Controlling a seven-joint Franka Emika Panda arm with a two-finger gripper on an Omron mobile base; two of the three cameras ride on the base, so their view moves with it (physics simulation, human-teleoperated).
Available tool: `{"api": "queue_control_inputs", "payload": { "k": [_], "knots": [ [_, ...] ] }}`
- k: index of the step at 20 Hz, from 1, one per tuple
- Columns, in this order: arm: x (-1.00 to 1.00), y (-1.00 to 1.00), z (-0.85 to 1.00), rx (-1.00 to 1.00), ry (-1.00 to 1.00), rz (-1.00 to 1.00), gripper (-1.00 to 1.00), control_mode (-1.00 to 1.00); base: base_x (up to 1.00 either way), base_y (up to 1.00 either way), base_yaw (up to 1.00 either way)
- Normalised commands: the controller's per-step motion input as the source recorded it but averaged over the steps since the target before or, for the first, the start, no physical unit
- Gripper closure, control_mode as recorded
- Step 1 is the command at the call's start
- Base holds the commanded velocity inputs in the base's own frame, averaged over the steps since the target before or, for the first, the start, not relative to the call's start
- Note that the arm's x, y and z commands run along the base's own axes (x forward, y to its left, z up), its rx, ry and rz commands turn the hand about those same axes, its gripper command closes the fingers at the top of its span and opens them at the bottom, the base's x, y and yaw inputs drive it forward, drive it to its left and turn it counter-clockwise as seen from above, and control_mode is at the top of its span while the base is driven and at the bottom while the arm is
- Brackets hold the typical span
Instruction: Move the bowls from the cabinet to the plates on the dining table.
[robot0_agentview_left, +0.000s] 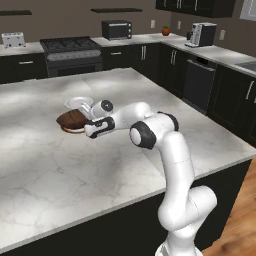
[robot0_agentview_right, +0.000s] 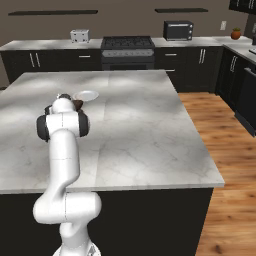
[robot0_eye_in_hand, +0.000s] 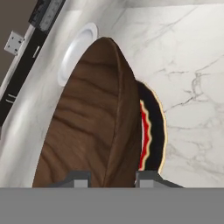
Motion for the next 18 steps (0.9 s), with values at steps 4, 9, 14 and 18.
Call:
{"api": "queue_control_inputs", "payload": {
  "k": [4, 9, 14, 18],
  "knots": [
    [0.15, 0.0, -0.04, 0.0, 0.0, 0.0, 1.0, -1.0, 0.0, 0.0, 0.0],
    [0.03, 0.0, -0.12, 0.0, 0.06, 0.0, 1.0, -1.0, 0.0, 0.0, 0.0],
    [0.0, 0.0, 0.0, 0.0, 0.02, 0.0, 1.0, -1.0, 0.0, 0.0, 0.0],
    [0.0, 0.0, 0.0, 0.0, 0.0, 0.0, 1.0, -1.0, 0.0, 0.0, 0.0]
  ]
}}
